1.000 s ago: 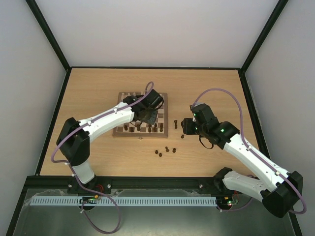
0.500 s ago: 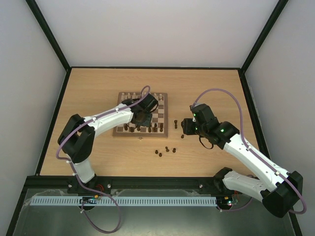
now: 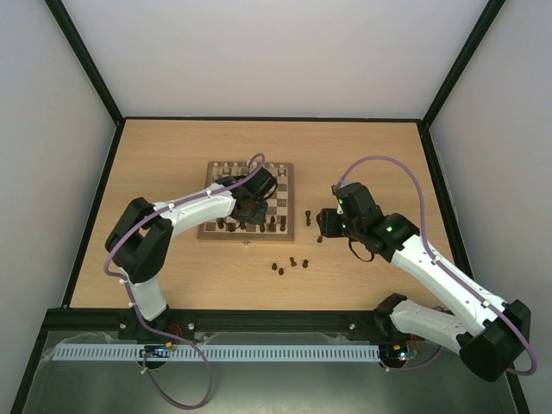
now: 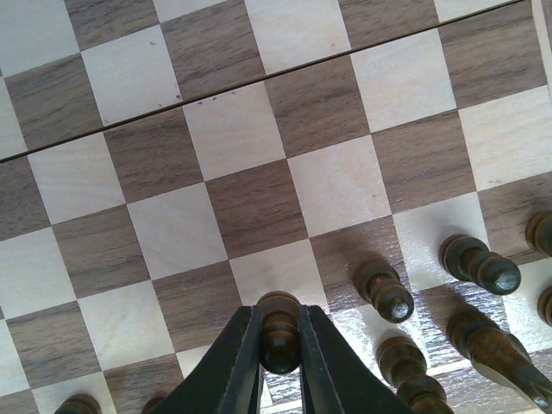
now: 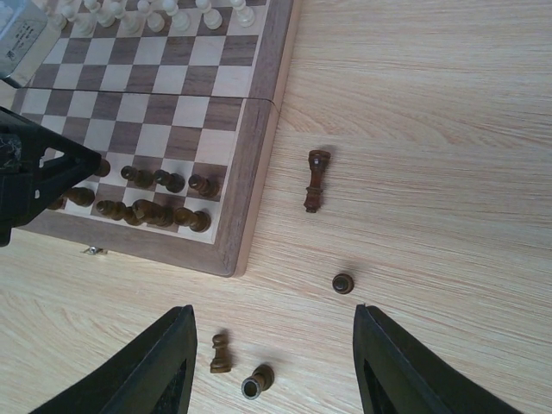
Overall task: Set up the chess pieces on the board
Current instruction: Place the chess piece on the chessboard.
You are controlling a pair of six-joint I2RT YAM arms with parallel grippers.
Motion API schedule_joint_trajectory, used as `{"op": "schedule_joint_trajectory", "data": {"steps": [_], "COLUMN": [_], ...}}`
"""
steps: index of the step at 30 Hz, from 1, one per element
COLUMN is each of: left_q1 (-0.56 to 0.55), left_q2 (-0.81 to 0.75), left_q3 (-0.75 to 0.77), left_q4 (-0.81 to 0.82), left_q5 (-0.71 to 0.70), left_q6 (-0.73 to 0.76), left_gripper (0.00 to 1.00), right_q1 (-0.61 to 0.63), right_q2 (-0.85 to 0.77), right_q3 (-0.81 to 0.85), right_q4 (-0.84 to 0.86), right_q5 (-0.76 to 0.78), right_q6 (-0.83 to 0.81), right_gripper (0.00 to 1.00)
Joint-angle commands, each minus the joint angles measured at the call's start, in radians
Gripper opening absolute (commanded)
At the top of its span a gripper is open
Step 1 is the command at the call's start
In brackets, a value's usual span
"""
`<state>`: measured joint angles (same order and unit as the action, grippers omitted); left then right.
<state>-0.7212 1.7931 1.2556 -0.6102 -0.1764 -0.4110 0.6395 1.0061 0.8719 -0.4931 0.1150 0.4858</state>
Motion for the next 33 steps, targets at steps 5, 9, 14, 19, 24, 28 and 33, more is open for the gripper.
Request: {"op": "schedule_joint_trajectory", "data": {"steps": [5,9,14,19,24,28,33], "left_q1": [0.011,0.012,0.015,0.017,0.017,0.017,0.005], "left_q2": [0.015,0.017,0.019,0.019,0.014,-0.015,-0.102], "left_q3": [-0.02,-0.025,-0.034,-0.035,-0.024,0.01,0.072], "left_q4": [0.019,0.028,0.03,0.035,0.031,0.011,-0.039], "left_q5": [0.008,0.011,0.011,0.014,0.011,0.006,-0.016], "left_q6": [0.005,0.006,0.006,0.008,0.011,0.012,0.011], "left_gripper": [0.15,0.15,0.18,0.22,0.28,0.33,0.4], "right_q1": [-0.004,-0.003,-0.004,-0.003,-0.004,-0.004,-0.004], "right_q2": [-0.009,-0.009,-0.009,-0.009,-0.008,-0.008,-0.01], "right_q3": [-0.017,-0.017,-0.018,-0.018,-0.019,-0.018,-0.019], "right_q4": [0.003,0.004,0.004,0.005,0.005,0.005,0.005], "right_q5": [-0.009,-0.011,-0.011,-0.013,-0.019,-0.02,-0.014], "right_q6": [-0.012,-0.012,-0.012,-0.013,-0.013,-0.013,-0.012], "right_gripper": [0.51,0.51,0.5,0.51,0.5,0.5,0.5]}}
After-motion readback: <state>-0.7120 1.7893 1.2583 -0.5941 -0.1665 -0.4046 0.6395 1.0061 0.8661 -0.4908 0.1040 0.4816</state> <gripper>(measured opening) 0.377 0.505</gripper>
